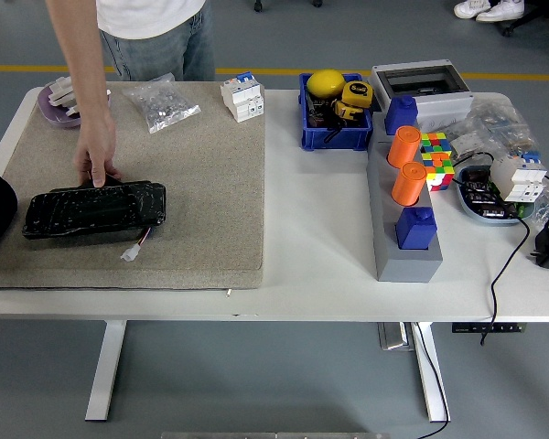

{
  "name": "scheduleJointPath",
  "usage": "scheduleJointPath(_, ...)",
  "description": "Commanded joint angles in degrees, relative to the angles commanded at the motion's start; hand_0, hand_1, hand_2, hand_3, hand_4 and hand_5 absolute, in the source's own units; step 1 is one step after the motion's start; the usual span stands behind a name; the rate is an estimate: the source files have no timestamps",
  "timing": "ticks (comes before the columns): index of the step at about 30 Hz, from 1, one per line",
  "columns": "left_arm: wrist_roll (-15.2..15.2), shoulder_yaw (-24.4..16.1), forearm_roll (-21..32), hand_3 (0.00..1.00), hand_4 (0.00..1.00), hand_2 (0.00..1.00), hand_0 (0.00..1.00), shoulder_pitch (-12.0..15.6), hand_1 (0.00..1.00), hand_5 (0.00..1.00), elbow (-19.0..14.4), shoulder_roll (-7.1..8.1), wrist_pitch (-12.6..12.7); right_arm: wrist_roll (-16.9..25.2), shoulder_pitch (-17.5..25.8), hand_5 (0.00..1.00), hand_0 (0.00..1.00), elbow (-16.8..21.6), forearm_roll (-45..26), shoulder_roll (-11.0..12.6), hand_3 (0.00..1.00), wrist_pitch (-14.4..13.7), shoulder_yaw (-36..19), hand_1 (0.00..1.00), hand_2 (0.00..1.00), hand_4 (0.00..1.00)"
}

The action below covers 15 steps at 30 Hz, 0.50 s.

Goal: Pick the rag up,wipe the panel,place it on the desk

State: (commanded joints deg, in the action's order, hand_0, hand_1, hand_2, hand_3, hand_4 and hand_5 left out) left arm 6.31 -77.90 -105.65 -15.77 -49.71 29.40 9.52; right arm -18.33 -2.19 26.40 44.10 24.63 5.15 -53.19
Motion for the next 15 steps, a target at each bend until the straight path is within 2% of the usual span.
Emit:
scheduleJointPath(3,0.44,-1.97,-0.63,0.466,0.089,0.553,0.192,1.46,0.119,0.002,-4.28,-0.06,-0.19,-0.01,0.06,0.594,0.729,0.00,-0.02,0.01,0.752,0.01,0.04,0.564,0.716,0.998)
scheduleJointPath(4,0.64,-2.32,-0.77,0.431,0.047,0.545,0.191,1.81,0.104,0.002,-5.76,-0.09,-0.29,-0.02,0.07,0.596,0.729,0.00,-0.03,0.02,0.753,0.01,0.06,0.563,0.715,0.998)
scheduleJointPath(10,2.48,-1.22,-2.31,0.426,0.045,0.542,0.189,3.27,0.104,0.002,-13.54,-0.44,-0.73,0.02,0.08,0.597,0.728,0.08,0.06,-0.11,0.753,-0.05,-0.34,0.564,0.716,0.998)
scheduleJointPath(15,3.22,0.53,-3.12,0.426,0.045,0.542,0.189,2.60,0.104,0.002,-13.92,-1.03,-0.22,0.05,-0.01,0.597,0.728,0.12,0.06,-0.25,0.753,-0.04,-0.43,0.564,0.716,0.998)
